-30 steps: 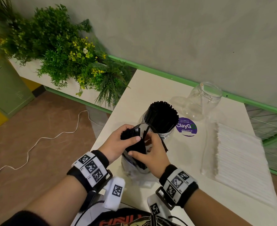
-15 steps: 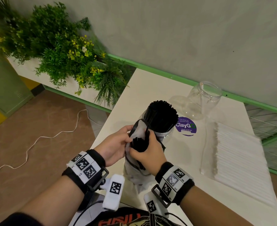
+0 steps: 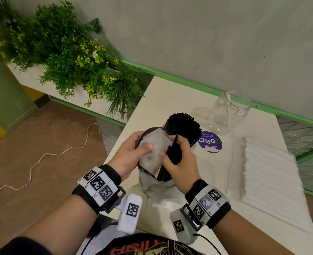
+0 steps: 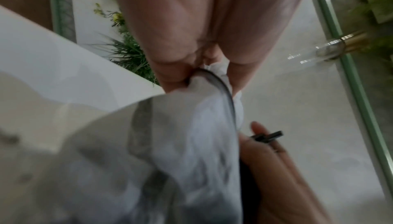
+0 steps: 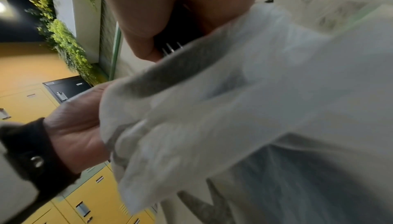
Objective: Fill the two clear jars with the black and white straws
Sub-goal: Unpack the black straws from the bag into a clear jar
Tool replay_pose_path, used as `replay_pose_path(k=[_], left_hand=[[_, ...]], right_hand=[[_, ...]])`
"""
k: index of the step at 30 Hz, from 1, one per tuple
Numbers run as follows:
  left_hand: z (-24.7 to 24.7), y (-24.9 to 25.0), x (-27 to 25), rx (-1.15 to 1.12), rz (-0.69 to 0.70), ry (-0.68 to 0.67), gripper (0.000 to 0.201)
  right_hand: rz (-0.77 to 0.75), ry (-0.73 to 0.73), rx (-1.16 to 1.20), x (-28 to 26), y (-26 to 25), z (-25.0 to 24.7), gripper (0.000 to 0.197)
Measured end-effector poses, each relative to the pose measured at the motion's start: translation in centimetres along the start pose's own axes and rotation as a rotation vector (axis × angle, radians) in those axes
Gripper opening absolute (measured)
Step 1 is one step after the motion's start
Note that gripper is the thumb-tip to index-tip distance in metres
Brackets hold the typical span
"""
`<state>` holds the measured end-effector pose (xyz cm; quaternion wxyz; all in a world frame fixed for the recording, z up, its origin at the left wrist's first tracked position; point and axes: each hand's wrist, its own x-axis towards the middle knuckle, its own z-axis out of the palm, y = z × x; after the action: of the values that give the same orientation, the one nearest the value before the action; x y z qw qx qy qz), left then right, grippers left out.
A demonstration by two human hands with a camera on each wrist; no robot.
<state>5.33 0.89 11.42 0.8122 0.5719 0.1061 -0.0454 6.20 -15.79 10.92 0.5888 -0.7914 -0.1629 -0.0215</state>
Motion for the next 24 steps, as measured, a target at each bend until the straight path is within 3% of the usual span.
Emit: replay_pose_path(k=[4, 7, 13, 18, 22, 24], left_hand=[[-0.4, -0.3, 0.2, 0.143, 0.050, 0.051, 0.025], [-0.7, -0.6, -0.1, 0.245, 0.061, 0.036, 0.045], [-0.8, -1.1, -0.4, 0.279, 0.065, 0.018, 0.052], [-1.0, -1.9, -0.7, 0.367, 0.156, 0.094, 0.035], [-1.2, -2.3, -1.7, 0.613, 0.391, 0.217, 0.046], [-1.2, -3.0, -2.2, 0.792, 0.497, 0.193, 0.043]], right_hand=[[-0.082, 0.039, -0.020, -0.2, 0.4, -0.5, 0.064], [-0.149, 0.025, -0.123, -0.3, 1.4, -0.8, 0.075], [-0.300, -0.057, -0.259, -0.4, 1.8, -0.9, 0.023], [-0.281, -0.031, -0.234, 0.0, 0.9, -1.1, 0.024], [-0.360, -0.003, -0.251, 0.2, 0.7, -2.1, 0.018], [-0.341, -0.031, -0.286, -0.3, 1.5, -2.2, 0.022]])
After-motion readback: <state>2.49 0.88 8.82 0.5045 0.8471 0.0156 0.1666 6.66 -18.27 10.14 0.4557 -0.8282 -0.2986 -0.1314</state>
